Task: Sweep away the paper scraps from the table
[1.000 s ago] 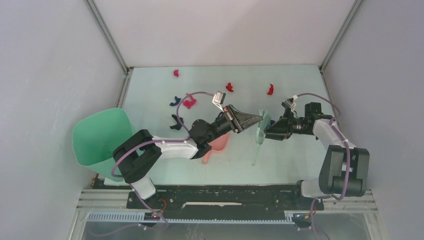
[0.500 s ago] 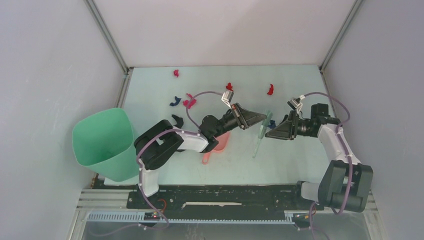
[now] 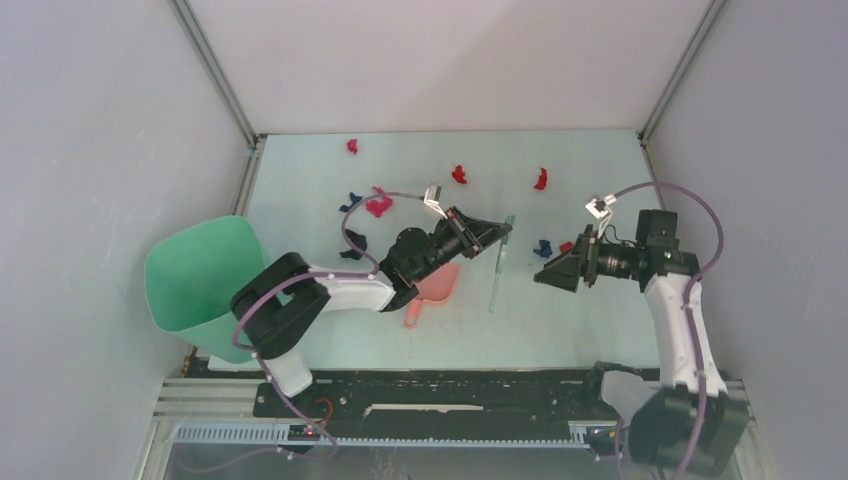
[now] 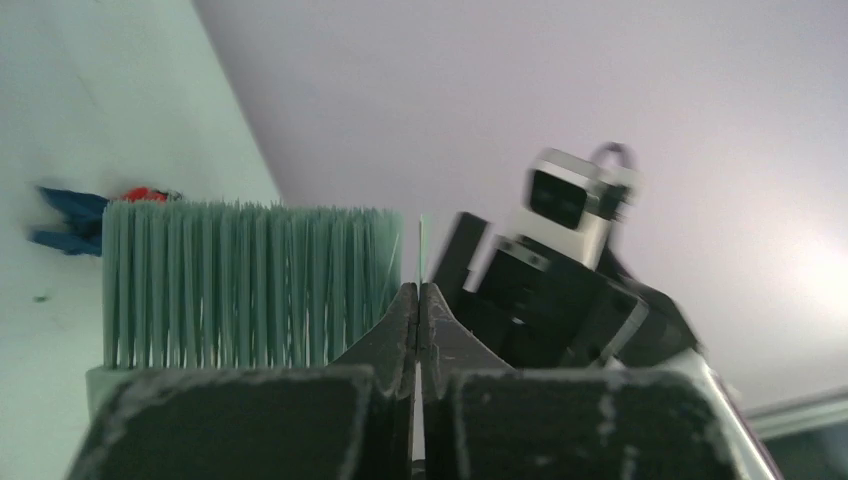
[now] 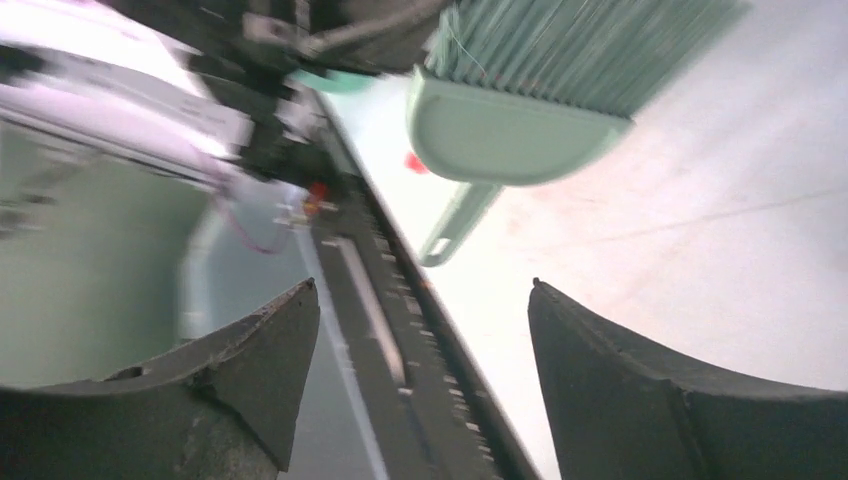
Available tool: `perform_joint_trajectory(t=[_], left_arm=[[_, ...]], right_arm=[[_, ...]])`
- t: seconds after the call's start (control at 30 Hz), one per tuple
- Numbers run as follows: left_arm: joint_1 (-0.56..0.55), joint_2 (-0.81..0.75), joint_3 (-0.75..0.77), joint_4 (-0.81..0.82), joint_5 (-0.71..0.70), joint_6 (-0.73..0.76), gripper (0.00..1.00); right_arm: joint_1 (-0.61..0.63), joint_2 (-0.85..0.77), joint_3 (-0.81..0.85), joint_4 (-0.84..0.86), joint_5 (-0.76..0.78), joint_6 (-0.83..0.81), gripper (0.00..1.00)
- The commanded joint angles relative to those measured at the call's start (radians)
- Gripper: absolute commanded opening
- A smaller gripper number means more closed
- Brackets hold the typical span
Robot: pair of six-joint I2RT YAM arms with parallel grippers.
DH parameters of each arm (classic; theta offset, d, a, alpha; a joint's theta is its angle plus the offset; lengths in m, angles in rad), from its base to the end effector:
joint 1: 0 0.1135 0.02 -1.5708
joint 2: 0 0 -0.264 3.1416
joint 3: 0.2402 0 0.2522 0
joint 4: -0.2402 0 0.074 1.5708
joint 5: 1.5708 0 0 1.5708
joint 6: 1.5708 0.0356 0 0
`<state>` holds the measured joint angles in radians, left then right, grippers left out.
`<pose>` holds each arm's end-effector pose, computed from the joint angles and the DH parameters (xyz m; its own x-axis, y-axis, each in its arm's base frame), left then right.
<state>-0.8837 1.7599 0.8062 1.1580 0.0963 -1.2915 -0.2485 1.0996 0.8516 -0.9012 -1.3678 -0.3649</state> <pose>0.2304 -0.2863 0.2299 -0.7616 -0.5802 -0.2887 0.3523 0.0032 -0.9359 0.1884 -0.0118 0.2727 -0.7052 0.1047 -0.7012 -0.6322 0.3547 0.6888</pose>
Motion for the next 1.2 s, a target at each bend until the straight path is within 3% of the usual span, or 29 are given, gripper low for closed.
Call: perform_joint_trajectory(t=[0.0,0.07,0.2,0.3,0.37,0.53,0.67,0.77,0.93,1.17], left_arm=[[-0.030,-0.180,0.084,-0.368,-0.131,0.244,0.00],[-0.051,-0.230,0.126,-0.537,-0.225,0.312,0.00],[-0.095,-0.275,0.265,-0.913,-0.429,0.363,0.00],[-0.124,-0.294,0.324,-1.050,-0.548,0.350,0.00],[-0.129,-0.299,0.347,-1.119,-0.592,0.304,0.00],[-0.147,-0.296,0.388,-1.204,-0.617,0.252,0.00],[-0.156,-0.309,0.389,-1.223,-0.615,0.223,0.00],[-0.158,-0.326,0.376,-1.235,-0.620,0.203,0.00],[-0.158,-0.349,0.360,-1.241,-0.622,0.191,0.00],[-0.158,-0.377,0.367,-1.243,-0.570,0.185,0.00]], right_arm=[[0.165,-0.221,-0.005,0.261,0.474,0.163,0.87],[0.269,-0.285,-0.004,0.322,0.617,0.201,0.91],[0.431,-0.319,-0.014,0.402,0.741,0.224,0.91],[0.527,-0.304,-0.031,0.490,0.851,0.268,0.93],[0.547,-0.277,-0.027,0.536,0.874,0.315,1.00],[0.617,-0.203,-0.016,0.612,1.037,0.309,0.98],[0.644,-0.158,-0.002,0.675,1.070,0.316,0.82],[0.646,-0.147,0.019,0.671,1.024,0.319,0.75],[0.651,-0.161,0.017,0.635,0.829,0.297,0.75],[0.661,-0.126,0.004,0.603,0.805,0.133,0.75]])
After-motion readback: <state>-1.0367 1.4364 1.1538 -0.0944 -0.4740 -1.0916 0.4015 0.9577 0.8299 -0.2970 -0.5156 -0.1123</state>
